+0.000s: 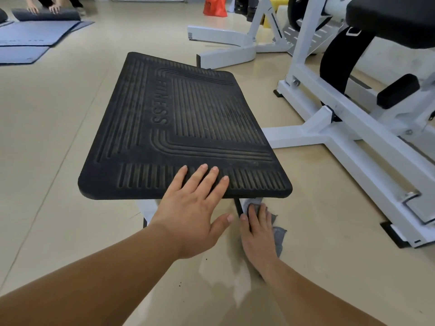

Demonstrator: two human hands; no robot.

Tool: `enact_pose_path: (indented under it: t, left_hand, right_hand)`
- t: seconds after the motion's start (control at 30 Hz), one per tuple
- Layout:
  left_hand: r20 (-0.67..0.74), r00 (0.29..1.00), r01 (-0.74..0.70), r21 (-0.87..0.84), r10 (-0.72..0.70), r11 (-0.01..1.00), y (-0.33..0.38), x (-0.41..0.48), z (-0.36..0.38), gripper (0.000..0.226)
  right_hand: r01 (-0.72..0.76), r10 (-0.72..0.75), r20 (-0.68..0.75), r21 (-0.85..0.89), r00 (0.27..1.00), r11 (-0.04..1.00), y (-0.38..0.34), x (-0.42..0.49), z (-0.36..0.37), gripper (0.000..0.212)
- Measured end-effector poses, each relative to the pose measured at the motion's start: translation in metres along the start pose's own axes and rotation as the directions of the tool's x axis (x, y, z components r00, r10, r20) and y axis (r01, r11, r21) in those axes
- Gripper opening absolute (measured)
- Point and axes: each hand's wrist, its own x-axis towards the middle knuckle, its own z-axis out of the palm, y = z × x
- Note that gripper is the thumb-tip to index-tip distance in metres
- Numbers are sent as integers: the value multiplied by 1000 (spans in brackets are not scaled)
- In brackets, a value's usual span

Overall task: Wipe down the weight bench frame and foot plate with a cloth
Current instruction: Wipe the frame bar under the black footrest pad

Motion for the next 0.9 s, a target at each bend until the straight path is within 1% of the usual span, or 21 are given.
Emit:
enact_pose_path:
  t: [0.03,0.07,0.17,0.27,0.33,0.37,0.43,0.57,0.6,0.63,0.67,0.73,0.8,0.83,0.9]
  left_hand:
    - [-5,1000,0,-7,0,1000,0,0,0,78]
    - [-11,1000,1,-16,-2,1000,0,0,1,78]
    - [-18,1000,-2,-26,1,1000,-1,0,1,80]
    - [-19,1000,-1,-15,0,1000,-1,0,3,82]
    - [-22,1000,0,-14,-1,1000,-1,1,4,81]
    - [-25,1000,-1,-18,0,1000,-1,0,4,80]
    - [-36,999,-1,-27,0,1000,-1,-1,4,77]
    - [-52,999,-4,-23,3,1000,-1,-1,5,75]
    - [-52,999,-3,-24,1,1000,-1,-1,5,76]
    - [-49,999,-1,-27,-1,1000,0,-1,5,76]
    - [-45,999,1,-28,-2,1000,0,-1,5,77]
    - [-38,999,3,-25,-4,1000,0,-1,5,79]
    - [-31,1000,-1,-19,0,1000,-1,-1,4,81]
    - [-26,1000,-7,-16,6,1000,-1,-1,4,83]
    - [-18,1000,-10,-21,10,1000,-2,-1,4,87]
  right_hand:
    - [-5,6,41,-31,999,999,1,3,-1,86]
    - [-23,27,79,-48,997,999,1,7,-2,87]
    - [-64,78,145,-98,986,993,-1,15,-4,80]
    - [-19,55,152,-230,987,973,-1,15,-1,82]
    - [20,10,114,-256,993,966,1,12,-2,82]
    - [31,-11,81,-244,997,969,2,9,-4,83]
    - [33,-30,20,-165,999,986,4,-1,-5,83]
    - [21,-12,-90,104,996,994,7,-11,-4,75]
    - [16,-2,-99,134,995,991,8,-8,-6,76]
    - [6,4,-74,136,997,991,9,-4,-9,78]
    - [-4,6,-23,106,1000,994,9,1,-12,81]
    - [7,-3,86,-40,996,999,11,8,-14,89]
    - [62,-37,130,-196,991,979,13,12,-14,96]
    - [118,-78,153,-271,985,955,14,12,-15,97]
    - [307,-209,269,-405,940,861,16,7,-17,94]
